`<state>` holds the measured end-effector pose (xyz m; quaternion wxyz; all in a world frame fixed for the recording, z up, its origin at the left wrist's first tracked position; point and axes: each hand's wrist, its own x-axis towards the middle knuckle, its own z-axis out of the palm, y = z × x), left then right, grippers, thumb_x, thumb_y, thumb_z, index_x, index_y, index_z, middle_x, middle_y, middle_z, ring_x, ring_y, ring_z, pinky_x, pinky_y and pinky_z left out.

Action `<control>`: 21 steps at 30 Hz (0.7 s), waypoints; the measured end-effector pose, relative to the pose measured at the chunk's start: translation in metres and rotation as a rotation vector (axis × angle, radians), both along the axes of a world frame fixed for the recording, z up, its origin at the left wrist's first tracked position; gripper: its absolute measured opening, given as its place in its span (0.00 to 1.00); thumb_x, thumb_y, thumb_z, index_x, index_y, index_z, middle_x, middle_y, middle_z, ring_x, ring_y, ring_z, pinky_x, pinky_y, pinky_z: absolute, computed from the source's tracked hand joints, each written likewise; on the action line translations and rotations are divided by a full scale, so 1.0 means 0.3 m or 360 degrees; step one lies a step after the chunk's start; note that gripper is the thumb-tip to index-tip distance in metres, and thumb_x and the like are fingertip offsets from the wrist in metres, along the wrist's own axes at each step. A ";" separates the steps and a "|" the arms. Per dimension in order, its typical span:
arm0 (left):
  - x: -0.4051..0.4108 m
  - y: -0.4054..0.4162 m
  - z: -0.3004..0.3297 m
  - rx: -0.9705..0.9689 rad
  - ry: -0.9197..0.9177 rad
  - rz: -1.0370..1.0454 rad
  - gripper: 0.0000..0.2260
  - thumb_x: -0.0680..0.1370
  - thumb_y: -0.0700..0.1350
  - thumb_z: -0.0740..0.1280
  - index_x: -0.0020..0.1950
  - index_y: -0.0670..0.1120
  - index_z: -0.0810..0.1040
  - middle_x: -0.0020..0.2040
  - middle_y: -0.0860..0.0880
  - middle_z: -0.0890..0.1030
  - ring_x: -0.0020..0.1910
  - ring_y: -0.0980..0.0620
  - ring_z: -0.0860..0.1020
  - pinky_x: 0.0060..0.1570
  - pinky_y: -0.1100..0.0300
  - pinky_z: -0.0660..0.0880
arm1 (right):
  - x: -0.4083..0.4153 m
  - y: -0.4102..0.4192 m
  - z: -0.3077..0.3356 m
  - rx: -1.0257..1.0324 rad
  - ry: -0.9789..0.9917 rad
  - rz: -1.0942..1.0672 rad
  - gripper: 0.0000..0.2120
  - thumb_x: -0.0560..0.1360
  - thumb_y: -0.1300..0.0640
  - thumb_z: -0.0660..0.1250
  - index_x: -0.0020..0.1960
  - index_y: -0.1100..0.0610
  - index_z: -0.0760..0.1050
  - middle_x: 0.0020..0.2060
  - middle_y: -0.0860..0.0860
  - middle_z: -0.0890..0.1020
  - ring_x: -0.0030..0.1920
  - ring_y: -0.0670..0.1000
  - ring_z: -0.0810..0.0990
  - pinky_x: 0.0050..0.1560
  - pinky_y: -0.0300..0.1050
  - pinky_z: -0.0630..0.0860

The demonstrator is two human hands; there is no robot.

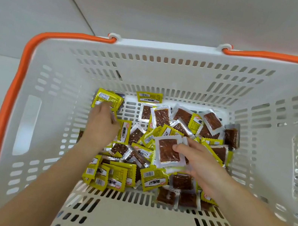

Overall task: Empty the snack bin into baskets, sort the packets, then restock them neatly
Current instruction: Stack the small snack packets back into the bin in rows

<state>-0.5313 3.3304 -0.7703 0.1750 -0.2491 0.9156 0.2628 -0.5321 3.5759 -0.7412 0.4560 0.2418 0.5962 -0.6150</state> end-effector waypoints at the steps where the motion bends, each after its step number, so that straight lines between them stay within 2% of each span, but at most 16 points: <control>1: -0.001 -0.038 -0.024 -0.0123 -0.0037 -0.0024 0.25 0.74 0.37 0.67 0.70 0.37 0.65 0.65 0.37 0.72 0.65 0.39 0.69 0.62 0.50 0.64 | -0.001 0.001 -0.002 0.0019 -0.0008 0.0000 0.08 0.76 0.58 0.65 0.53 0.51 0.80 0.51 0.52 0.84 0.56 0.55 0.81 0.64 0.62 0.72; 4: 0.021 -0.084 -0.067 -0.0314 -0.0121 -0.0137 0.28 0.72 0.39 0.71 0.69 0.38 0.66 0.64 0.37 0.72 0.64 0.38 0.68 0.62 0.51 0.63 | -0.004 -0.002 0.002 0.0035 -0.0013 -0.0006 0.07 0.76 0.56 0.66 0.52 0.50 0.80 0.51 0.50 0.84 0.57 0.54 0.80 0.65 0.62 0.70; 6: 0.037 -0.087 -0.077 -0.0389 -0.0170 -0.0233 0.26 0.71 0.43 0.74 0.66 0.40 0.70 0.61 0.39 0.74 0.61 0.39 0.70 0.59 0.53 0.65 | -0.005 -0.003 0.007 0.0032 -0.0011 0.0003 0.07 0.76 0.56 0.66 0.53 0.50 0.80 0.52 0.49 0.84 0.57 0.53 0.80 0.65 0.61 0.71; 7: 0.039 -0.084 -0.070 -0.0367 -0.0183 -0.0239 0.23 0.71 0.44 0.74 0.64 0.41 0.73 0.59 0.40 0.76 0.59 0.40 0.72 0.56 0.54 0.66 | -0.005 -0.003 0.010 0.0041 0.0000 0.0006 0.07 0.76 0.56 0.65 0.53 0.50 0.79 0.51 0.48 0.83 0.56 0.51 0.80 0.62 0.57 0.73; 9: 0.030 -0.059 -0.026 -0.0178 -0.0127 -0.0169 0.15 0.73 0.42 0.73 0.59 0.44 0.79 0.57 0.43 0.78 0.55 0.43 0.75 0.48 0.58 0.67 | -0.006 -0.004 0.020 0.0056 0.0048 0.0015 0.09 0.78 0.58 0.63 0.56 0.50 0.77 0.50 0.46 0.82 0.52 0.44 0.79 0.49 0.44 0.75; 10: 0.024 -0.041 0.003 -0.0056 -0.0052 -0.0147 0.12 0.74 0.41 0.72 0.57 0.44 0.81 0.56 0.44 0.79 0.55 0.45 0.75 0.47 0.60 0.67 | -0.006 -0.003 0.023 0.0068 0.0094 0.0023 0.11 0.79 0.58 0.62 0.59 0.48 0.75 0.53 0.45 0.81 0.52 0.43 0.78 0.46 0.41 0.72; 11: 0.018 -0.019 0.038 0.0047 0.0066 -0.0161 0.10 0.74 0.41 0.72 0.55 0.46 0.82 0.54 0.46 0.79 0.54 0.47 0.76 0.48 0.61 0.68 | -0.007 -0.003 0.025 0.0084 0.0145 0.0031 0.15 0.79 0.58 0.61 0.63 0.46 0.72 0.58 0.43 0.78 0.55 0.42 0.76 0.49 0.42 0.72; 12: 0.014 0.007 0.079 0.0150 0.0225 -0.0209 0.10 0.74 0.41 0.72 0.54 0.48 0.83 0.51 0.49 0.80 0.52 0.51 0.77 0.49 0.62 0.70 | -0.008 -0.005 0.031 0.0106 0.0183 0.0039 0.19 0.79 0.57 0.61 0.68 0.44 0.69 0.63 0.40 0.73 0.59 0.43 0.73 0.56 0.46 0.71; 14: 0.016 0.071 0.166 0.0367 0.0594 -0.0400 0.10 0.73 0.40 0.73 0.51 0.53 0.84 0.48 0.57 0.80 0.49 0.59 0.77 0.52 0.67 0.71 | -0.015 -0.008 0.039 0.0117 0.0221 0.0020 0.23 0.79 0.58 0.59 0.71 0.39 0.64 0.65 0.39 0.64 0.63 0.43 0.65 0.67 0.53 0.65; 16: 0.037 0.126 0.227 0.0401 0.0891 -0.0700 0.15 0.72 0.37 0.67 0.53 0.53 0.84 0.50 0.60 0.81 0.51 0.59 0.77 0.54 0.66 0.71 | -0.023 -0.012 0.055 0.0058 0.0209 -0.0019 0.21 0.80 0.59 0.56 0.68 0.39 0.68 0.62 0.40 0.67 0.60 0.43 0.67 0.62 0.52 0.68; 18: 0.064 0.167 0.243 0.0306 0.1083 -0.1006 0.21 0.68 0.35 0.59 0.52 0.51 0.84 0.54 0.60 0.81 0.53 0.56 0.77 0.55 0.59 0.70 | -0.032 -0.012 0.075 -0.0028 0.0173 -0.0086 0.19 0.79 0.61 0.53 0.61 0.43 0.74 0.56 0.44 0.76 0.52 0.46 0.76 0.51 0.50 0.75; 19: 0.076 0.179 0.238 0.0262 0.1125 -0.1115 0.22 0.68 0.35 0.58 0.52 0.50 0.85 0.54 0.59 0.81 0.53 0.55 0.76 0.54 0.58 0.71 | -0.035 -0.011 0.078 -0.0083 0.0161 -0.0150 0.17 0.79 0.61 0.53 0.58 0.45 0.75 0.54 0.49 0.79 0.50 0.51 0.79 0.50 0.52 0.76; 21: 0.087 0.187 0.217 0.0213 0.1145 -0.1246 0.21 0.68 0.34 0.57 0.50 0.49 0.85 0.54 0.57 0.82 0.54 0.53 0.77 0.52 0.55 0.72 | -0.039 -0.006 0.075 -0.0166 0.0119 -0.0240 0.13 0.80 0.55 0.55 0.58 0.48 0.77 0.55 0.55 0.81 0.52 0.56 0.81 0.56 0.57 0.76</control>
